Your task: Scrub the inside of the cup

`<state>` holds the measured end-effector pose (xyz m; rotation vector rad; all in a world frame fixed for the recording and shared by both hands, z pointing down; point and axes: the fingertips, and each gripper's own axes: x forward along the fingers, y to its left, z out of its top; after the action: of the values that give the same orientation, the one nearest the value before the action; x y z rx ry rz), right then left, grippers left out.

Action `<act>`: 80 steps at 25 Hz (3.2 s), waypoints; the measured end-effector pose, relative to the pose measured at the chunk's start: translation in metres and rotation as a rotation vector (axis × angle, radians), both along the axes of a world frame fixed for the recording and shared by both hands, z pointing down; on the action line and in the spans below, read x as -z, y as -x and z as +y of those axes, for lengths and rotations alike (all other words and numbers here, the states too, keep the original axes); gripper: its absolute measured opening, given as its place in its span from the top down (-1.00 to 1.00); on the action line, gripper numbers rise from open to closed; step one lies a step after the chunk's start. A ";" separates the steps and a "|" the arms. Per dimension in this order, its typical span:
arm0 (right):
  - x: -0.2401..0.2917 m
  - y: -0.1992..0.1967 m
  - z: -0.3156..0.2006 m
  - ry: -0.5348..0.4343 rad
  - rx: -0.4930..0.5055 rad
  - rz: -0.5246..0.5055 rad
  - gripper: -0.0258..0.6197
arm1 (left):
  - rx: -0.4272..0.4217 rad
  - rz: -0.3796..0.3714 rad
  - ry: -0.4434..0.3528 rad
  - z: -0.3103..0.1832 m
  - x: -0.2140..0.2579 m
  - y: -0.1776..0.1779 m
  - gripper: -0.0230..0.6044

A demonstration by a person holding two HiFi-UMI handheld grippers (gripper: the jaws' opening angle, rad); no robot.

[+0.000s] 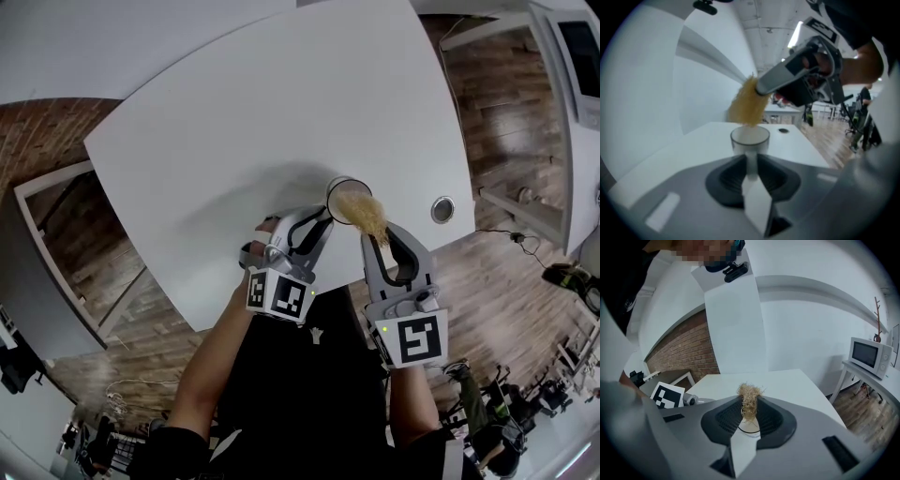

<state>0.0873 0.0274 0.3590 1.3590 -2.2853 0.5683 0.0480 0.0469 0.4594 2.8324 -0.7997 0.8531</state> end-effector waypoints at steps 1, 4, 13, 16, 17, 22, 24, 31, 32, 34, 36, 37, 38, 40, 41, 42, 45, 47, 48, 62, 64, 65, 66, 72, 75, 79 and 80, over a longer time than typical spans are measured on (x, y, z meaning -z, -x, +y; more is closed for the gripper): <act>-0.008 0.003 0.002 0.029 0.017 0.012 0.73 | -0.004 0.000 -0.001 0.003 0.000 -0.003 0.69; -0.029 0.009 0.005 0.111 0.043 0.048 0.73 | -0.003 -0.006 -0.010 0.007 -0.001 -0.007 0.69; -0.049 0.000 0.002 0.237 0.106 0.181 0.73 | -0.004 -0.010 -0.029 0.006 0.000 -0.006 0.69; -0.057 0.004 0.005 0.268 0.145 0.212 0.74 | -0.002 -0.021 -0.035 0.008 0.000 -0.006 0.69; -0.060 0.005 0.005 0.280 0.155 0.221 0.74 | -0.001 -0.022 -0.033 0.009 0.000 -0.006 0.69; -0.075 0.008 0.001 0.339 0.257 0.377 0.74 | 0.009 -0.037 -0.040 0.009 0.000 -0.007 0.68; -0.082 0.008 0.001 0.366 0.298 0.458 0.74 | 0.017 -0.042 -0.040 0.008 0.000 -0.008 0.69; -0.103 0.011 0.003 0.439 0.396 0.619 0.74 | 0.021 -0.064 -0.045 0.012 -0.001 -0.010 0.69; -0.105 0.012 0.001 0.441 0.404 0.639 0.74 | 0.024 -0.066 -0.047 0.012 -0.001 -0.010 0.69; -0.104 0.014 -0.001 0.437 0.415 0.660 0.74 | 0.038 -0.065 -0.043 0.010 -0.001 -0.009 0.69; -0.092 0.013 0.002 0.431 0.421 0.650 0.74 | 0.055 -0.061 -0.028 0.009 0.000 -0.008 0.69; -0.084 0.012 0.005 0.428 0.424 0.644 0.74 | 0.060 -0.063 -0.024 0.009 0.000 -0.008 0.69; -0.074 0.010 0.008 0.423 0.428 0.641 0.74 | 0.064 -0.065 -0.023 0.009 0.000 -0.009 0.69; -0.058 0.006 0.015 0.410 0.446 0.650 0.74 | 0.066 -0.063 -0.020 0.010 0.000 -0.010 0.69; -0.053 0.006 0.018 0.406 0.459 0.660 0.74 | 0.065 -0.062 -0.018 0.011 0.000 -0.011 0.69; -0.049 0.006 0.021 0.402 0.473 0.672 0.74 | 0.065 -0.062 -0.015 0.012 0.000 -0.012 0.69; -0.045 0.007 0.025 0.398 0.494 0.688 0.74 | 0.072 -0.063 -0.004 0.013 0.000 -0.014 0.69; -0.051 0.006 0.022 0.404 0.480 0.679 0.74 | 0.077 -0.062 -0.001 0.012 -0.001 -0.013 0.69; -0.057 0.005 0.021 0.411 0.471 0.676 0.74 | 0.079 -0.063 0.000 0.012 -0.001 -0.012 0.69; -0.108 0.011 0.011 0.537 0.512 0.708 0.74 | 0.086 -0.077 -0.006 0.016 0.000 -0.013 0.69; -0.100 0.008 0.013 0.535 0.507 0.694 0.74 | 0.089 -0.082 -0.004 0.015 0.000 -0.014 0.69; -0.093 0.006 0.015 0.528 0.501 0.691 0.74 | 0.091 -0.084 -0.003 0.015 0.000 -0.014 0.69; -0.083 0.005 0.017 0.516 0.493 0.690 0.74 | 0.093 -0.085 -0.002 0.015 0.000 -0.014 0.69; -0.055 0.000 0.018 0.451 0.450 0.712 0.74 | 0.101 -0.071 0.009 0.015 0.000 -0.012 0.69; -0.076 -0.002 0.017 0.477 0.449 0.710 0.74 | 0.098 -0.078 0.005 0.014 0.000 -0.013 0.69; -0.101 0.001 0.010 0.494 0.464 0.729 0.74 | 0.093 -0.083 -0.003 0.013 0.000 -0.013 0.69; -0.106 0.003 0.008 0.490 0.468 0.734 0.74 | 0.092 -0.083 -0.004 0.013 0.000 -0.013 0.69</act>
<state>0.0840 0.0352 0.4645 0.6109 -1.6212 0.3505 0.0610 0.0601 0.4594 2.7547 -0.9347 0.9625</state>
